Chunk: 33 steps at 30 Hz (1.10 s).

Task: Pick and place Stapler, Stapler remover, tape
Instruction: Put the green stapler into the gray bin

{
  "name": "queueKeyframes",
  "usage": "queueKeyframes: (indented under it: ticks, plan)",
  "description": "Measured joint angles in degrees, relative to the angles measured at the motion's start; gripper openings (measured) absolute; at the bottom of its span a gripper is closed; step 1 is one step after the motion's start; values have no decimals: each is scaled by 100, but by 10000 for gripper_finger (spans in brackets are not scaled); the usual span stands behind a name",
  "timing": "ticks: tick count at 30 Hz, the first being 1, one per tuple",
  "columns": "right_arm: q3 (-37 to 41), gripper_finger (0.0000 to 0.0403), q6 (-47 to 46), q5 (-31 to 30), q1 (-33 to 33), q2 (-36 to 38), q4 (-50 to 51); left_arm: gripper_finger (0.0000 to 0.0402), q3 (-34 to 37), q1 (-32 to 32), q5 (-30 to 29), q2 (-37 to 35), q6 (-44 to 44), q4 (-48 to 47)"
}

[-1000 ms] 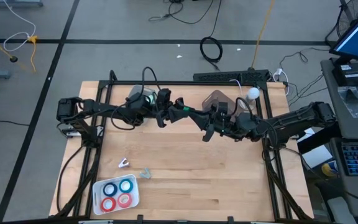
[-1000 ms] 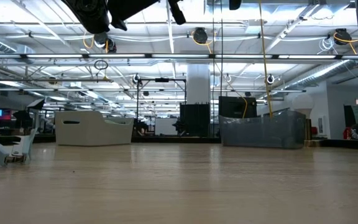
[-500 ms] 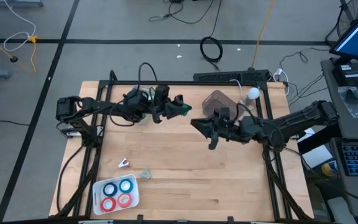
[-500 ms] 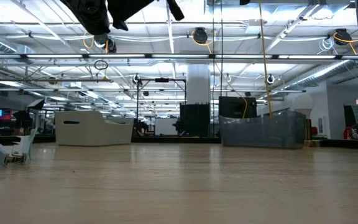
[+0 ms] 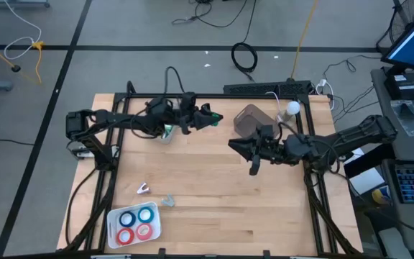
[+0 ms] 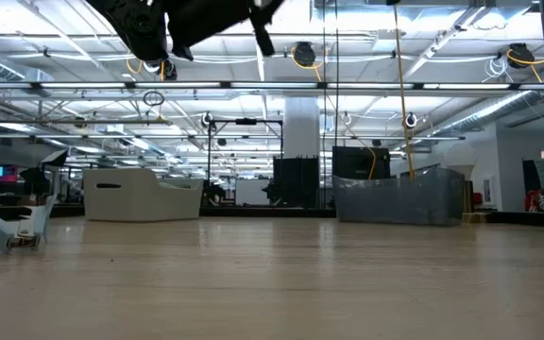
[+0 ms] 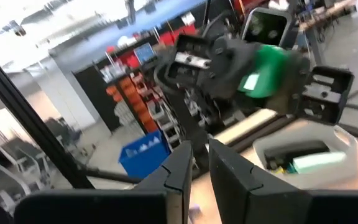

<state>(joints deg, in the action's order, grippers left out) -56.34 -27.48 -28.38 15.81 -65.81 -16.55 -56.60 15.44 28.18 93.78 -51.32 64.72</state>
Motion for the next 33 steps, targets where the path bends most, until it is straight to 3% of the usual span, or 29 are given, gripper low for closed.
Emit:
queueKeyframes:
  ticks: [6,12,17,24,27,33]
  plan:
    - [-9,50,-33,145,42,205,730,90,4,220,-93,-385,772,-2214]
    - [-9,50,-33,160,39,391,1265,91,7,494,-842,-1101,1519,-4699]
    - [-9,50,37,163,39,557,1661,95,11,679,-1984,-1756,1891,-6522]
    - [-11,50,119,164,39,731,1915,96,7,818,-4377,-2271,1935,-9316]
    - [-11,50,130,164,41,746,1904,96,11,919,-4748,-2247,1777,-10030]
    - [-11,50,126,166,42,744,2009,97,11,1116,-4907,-1753,1767,-10310]
